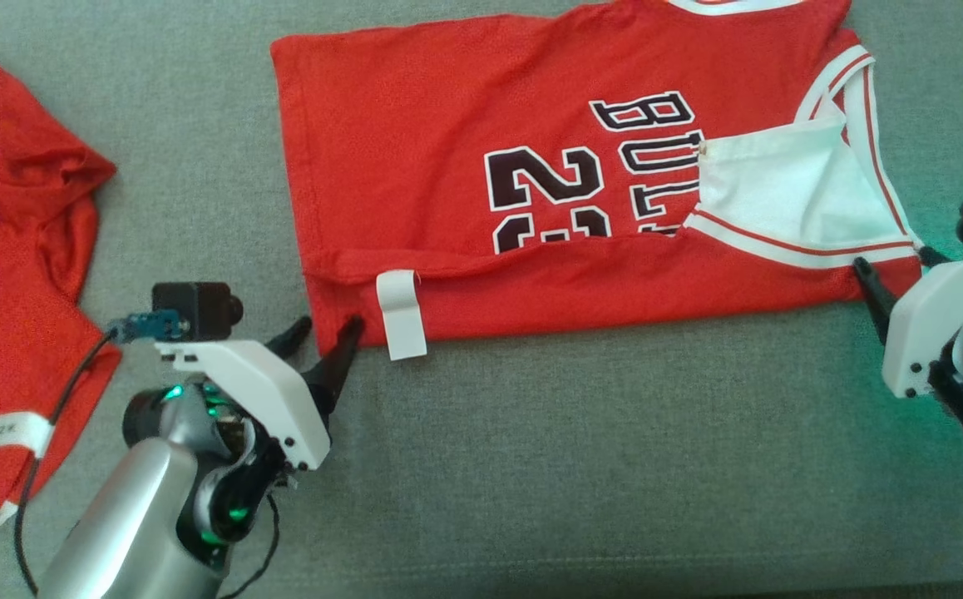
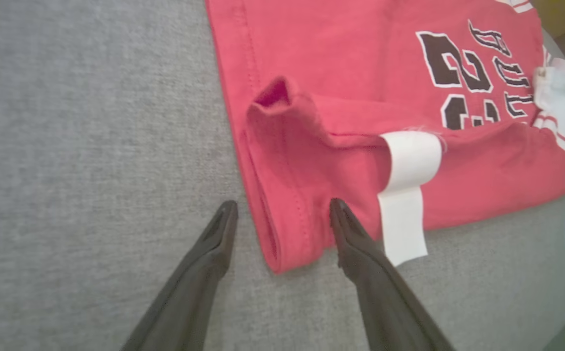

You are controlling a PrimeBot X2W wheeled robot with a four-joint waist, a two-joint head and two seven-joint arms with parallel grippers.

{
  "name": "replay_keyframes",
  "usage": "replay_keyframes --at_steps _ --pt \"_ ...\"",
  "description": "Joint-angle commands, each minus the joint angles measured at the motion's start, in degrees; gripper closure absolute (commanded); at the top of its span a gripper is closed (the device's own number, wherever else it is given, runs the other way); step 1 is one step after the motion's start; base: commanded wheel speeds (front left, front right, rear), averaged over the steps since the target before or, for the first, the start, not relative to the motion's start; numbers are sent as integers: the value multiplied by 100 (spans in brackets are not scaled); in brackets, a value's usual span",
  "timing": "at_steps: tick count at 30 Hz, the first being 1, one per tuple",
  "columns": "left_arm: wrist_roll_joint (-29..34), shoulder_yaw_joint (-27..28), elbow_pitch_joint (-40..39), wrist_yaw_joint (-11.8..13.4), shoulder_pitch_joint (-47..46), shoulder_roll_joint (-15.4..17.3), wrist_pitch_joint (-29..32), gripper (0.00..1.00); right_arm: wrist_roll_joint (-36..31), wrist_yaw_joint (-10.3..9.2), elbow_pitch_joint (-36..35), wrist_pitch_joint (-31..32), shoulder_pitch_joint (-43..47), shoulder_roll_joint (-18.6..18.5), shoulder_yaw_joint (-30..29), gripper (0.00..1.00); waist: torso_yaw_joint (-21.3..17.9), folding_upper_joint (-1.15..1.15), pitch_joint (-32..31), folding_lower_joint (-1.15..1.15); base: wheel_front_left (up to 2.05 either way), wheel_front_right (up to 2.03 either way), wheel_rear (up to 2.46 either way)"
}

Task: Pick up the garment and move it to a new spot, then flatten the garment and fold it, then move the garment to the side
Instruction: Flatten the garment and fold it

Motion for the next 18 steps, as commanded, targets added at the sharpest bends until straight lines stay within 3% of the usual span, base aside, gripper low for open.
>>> replay_keyframes --at_steps 1,2,3,4,12,18 --pt "-131 -22 50 -39 40 -7 208 20 132 40 -10 182 53 -90 198 74 -3 0 -26 0 0 0 0" --pt "-131 -22 50 -39 40 -7 208 20 132 40 -10 182 53 -90 198 74 -3 0 -26 0 0 0 0" --pt "-149 -31 68 -47 44 -15 223 72 206 40 -15 193 49 -64 173 100 -7 0 -38 0 0 0 0" --pt "-182 -42 86 -71 52 -29 239 100 264 40 -32 201 51 -66 202 100 -11 0 -53 0 0 0 0" --pt "-433 86 59 -304 97 87 220 100 743 40 -46 251 105 12 -20 100 -35 0 -420 0 0 0 0" --pt "-852 369 -681 -408 355 410 473 100 1193 40 -459 718 387 -209 -339 100 -26 0 -804 0 0 0 0"
